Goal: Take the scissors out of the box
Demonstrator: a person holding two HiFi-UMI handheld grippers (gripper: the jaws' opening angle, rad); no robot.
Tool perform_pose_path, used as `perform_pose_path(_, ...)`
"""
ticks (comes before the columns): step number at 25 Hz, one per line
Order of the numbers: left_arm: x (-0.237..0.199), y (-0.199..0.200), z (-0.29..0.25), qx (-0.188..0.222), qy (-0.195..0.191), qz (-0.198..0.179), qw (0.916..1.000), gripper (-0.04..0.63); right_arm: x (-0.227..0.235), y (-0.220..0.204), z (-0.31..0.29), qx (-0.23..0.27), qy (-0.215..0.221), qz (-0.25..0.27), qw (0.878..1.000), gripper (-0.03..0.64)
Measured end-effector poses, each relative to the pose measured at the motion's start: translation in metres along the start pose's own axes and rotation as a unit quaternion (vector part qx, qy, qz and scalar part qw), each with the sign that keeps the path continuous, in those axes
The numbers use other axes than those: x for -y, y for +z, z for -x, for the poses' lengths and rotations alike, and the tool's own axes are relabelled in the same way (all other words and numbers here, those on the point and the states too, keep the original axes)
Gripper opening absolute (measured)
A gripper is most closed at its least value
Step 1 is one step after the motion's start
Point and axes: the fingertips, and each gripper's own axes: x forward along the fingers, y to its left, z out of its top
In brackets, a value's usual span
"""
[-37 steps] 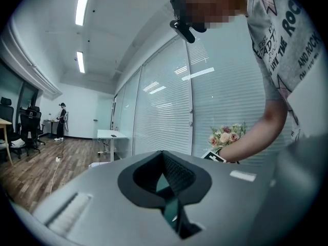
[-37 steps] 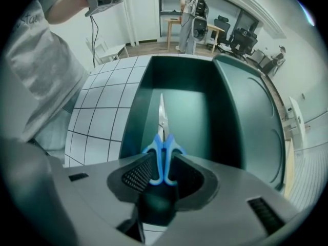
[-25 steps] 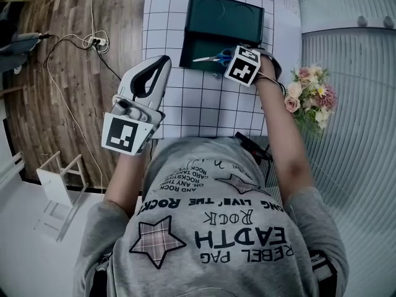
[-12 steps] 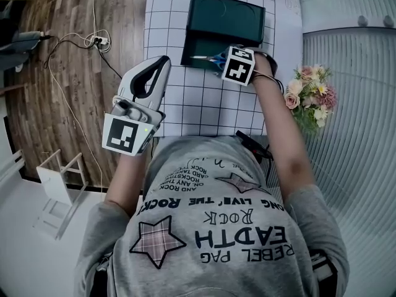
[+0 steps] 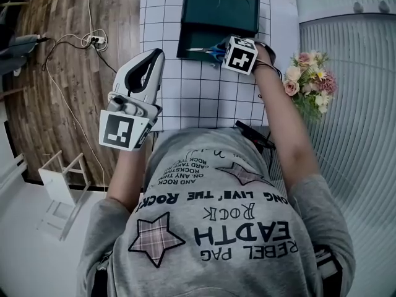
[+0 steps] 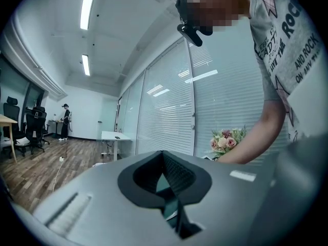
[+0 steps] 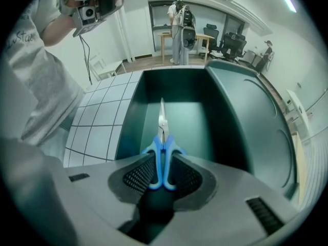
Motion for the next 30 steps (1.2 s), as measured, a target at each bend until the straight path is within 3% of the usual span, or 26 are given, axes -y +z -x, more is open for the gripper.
perform_pose_path(12, 0.002, 0.004, 0.015, 0.011, 0.016, -0.007, 0.9998, 0.009, 0.006, 0.003, 0.001, 0.004, -0.017, -0.04, 0.999, 0.095)
perform_pose_path(16, 0.001, 0.007, 0.017, 0.01, 0.016, -0.009, 0.9998, 0.009, 0.008, -0.007, 0.002, -0.019, -0.021, -0.073, 0.997, 0.095)
perform_pose_path(26, -0.002, 0.014, 0.025, 0.027, 0.023, -0.018, 0.9992, 0.009, 0.013, 0.006, 0.006, 0.019, -0.033, -0.082, 0.996, 0.094)
perform_pose_path(30, -0.003, 0.013, 0.027, 0.029, 0.024, -0.019, 0.9991, 0.009, 0.008, 0.002, 0.014, 0.017, -0.024, -0.121, 0.992, 0.094)
